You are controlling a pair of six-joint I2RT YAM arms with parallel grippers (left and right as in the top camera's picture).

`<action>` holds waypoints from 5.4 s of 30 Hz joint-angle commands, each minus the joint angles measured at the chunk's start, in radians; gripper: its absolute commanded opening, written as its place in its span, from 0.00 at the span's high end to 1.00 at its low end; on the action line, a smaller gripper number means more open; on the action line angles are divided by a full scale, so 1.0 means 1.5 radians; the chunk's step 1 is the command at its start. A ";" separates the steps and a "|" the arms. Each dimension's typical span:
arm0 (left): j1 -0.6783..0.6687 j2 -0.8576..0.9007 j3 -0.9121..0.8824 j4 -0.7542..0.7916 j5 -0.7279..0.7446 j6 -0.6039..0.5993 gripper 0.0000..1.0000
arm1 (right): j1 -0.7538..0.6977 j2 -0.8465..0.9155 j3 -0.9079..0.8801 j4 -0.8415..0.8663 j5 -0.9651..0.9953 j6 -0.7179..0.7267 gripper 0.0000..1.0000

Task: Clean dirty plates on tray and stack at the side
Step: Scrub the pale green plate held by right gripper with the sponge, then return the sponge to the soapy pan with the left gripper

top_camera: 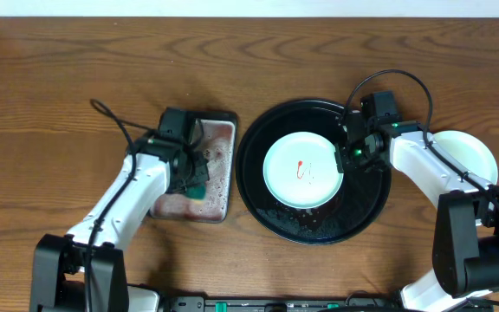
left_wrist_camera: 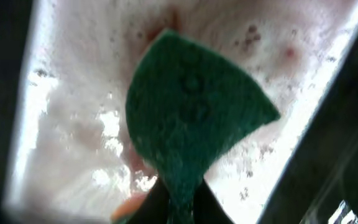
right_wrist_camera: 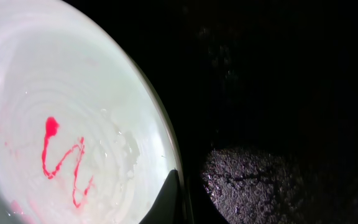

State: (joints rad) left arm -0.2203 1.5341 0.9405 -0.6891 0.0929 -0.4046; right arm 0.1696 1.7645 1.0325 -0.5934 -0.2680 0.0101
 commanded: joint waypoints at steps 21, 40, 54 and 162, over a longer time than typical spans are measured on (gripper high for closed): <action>-0.291 0.126 0.153 0.185 0.074 -0.073 0.93 | 0.009 0.004 -0.002 -0.008 0.001 -0.012 0.99; -0.373 0.260 0.152 0.290 0.085 -0.148 0.92 | 0.010 0.005 -0.084 0.048 0.001 0.043 0.99; -0.321 0.204 0.153 0.227 0.089 -0.146 0.93 | 0.010 0.005 -0.088 0.057 0.001 0.042 0.99; -0.060 -0.009 0.091 -0.068 -0.127 -0.028 0.27 | 0.010 0.005 -0.102 0.071 -0.011 0.047 0.99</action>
State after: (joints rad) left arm -0.3134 1.5013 1.0851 -0.7853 -0.0853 -0.4442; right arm 0.1757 1.7508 0.9123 -0.4831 -0.2947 0.0757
